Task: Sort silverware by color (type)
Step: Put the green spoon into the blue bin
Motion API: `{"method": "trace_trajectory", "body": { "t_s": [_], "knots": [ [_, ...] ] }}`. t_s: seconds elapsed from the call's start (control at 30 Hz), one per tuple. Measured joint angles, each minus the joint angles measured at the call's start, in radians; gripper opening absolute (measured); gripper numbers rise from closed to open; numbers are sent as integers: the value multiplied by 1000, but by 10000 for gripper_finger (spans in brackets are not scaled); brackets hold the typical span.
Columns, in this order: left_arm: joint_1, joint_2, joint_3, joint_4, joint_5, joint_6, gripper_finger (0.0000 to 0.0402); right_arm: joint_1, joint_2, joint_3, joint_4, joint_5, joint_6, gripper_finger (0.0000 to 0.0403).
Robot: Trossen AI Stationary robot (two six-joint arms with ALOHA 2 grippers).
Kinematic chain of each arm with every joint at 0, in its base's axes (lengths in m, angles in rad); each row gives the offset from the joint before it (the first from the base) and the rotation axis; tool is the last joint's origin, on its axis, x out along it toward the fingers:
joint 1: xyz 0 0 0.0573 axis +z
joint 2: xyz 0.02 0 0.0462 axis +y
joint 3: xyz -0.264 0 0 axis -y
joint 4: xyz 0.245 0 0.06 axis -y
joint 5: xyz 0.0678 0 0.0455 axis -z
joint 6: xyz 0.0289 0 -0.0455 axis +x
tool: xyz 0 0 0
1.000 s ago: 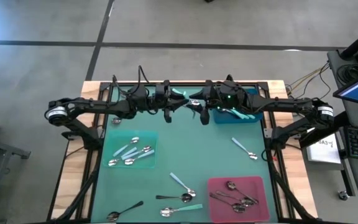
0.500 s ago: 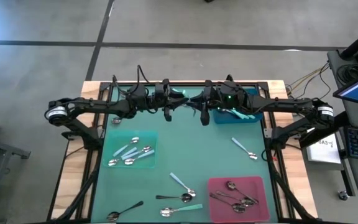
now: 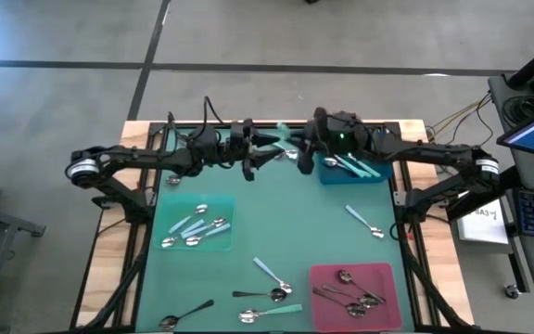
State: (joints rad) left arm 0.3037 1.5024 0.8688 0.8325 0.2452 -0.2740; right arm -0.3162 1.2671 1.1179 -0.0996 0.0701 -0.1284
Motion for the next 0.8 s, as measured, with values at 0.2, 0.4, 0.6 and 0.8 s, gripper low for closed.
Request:
{"method": "trace_trajectory", "body": {
  "t_s": [0.2,0.4,0.6,0.8],
  "knots": [
    [12,-53,0,-195,-14,82,193,-5,0,121,-404,198,-23,43],
    [27,-150,0,-508,-46,165,184,-58,0,113,-728,274,91,43],
    [43,-246,0,-862,-143,188,180,-126,0,0,-770,272,129,43],
    [44,-322,-1,-1288,-363,175,180,-200,0,-121,-748,272,159,46]
  ]
}}
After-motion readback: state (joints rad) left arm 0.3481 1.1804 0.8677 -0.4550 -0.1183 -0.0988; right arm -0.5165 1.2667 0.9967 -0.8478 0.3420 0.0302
